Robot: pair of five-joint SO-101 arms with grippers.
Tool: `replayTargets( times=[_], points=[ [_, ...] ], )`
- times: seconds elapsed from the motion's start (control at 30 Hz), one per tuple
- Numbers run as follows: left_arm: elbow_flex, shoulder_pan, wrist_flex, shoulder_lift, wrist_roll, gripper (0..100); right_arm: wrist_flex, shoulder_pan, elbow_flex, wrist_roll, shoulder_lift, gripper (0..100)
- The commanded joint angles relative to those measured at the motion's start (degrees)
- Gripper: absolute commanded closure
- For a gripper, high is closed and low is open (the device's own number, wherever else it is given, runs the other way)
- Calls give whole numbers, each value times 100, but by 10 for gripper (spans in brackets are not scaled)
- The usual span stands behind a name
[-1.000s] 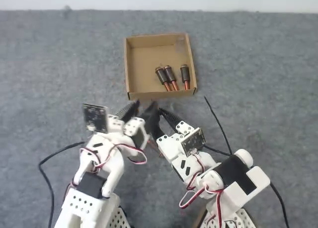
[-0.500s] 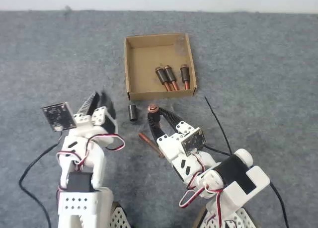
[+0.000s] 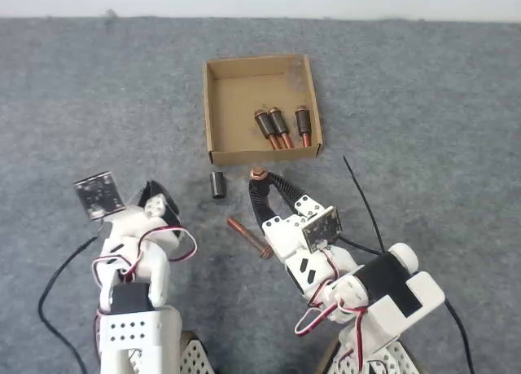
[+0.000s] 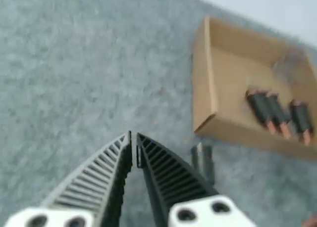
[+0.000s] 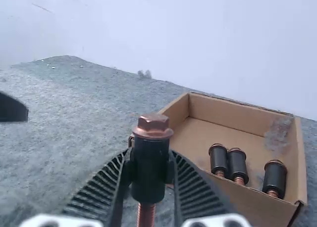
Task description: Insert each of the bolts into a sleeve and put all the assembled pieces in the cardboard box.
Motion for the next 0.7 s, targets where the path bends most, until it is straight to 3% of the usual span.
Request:
replayTargets(
  times=[0.0,0.17,0.3,0.4,0.67],
  points=[
    [-48,-18,993,-62,-1257,989,40,198,-448,0,-444,992],
    [-48,-9,1169,-62,-2031,988,48,462,-985,62,-637,992],
    [-48,-18,1169,-44,-2031,988,286,593,-1486,1037,-655,992],
    [-48,-18,1169,-53,-2075,988,1244,690,-2031,1495,-690,992],
    [-48,-18,1160,-53,-2075,988,4215,1244,-4018,1495,-655,992]
  ],
)
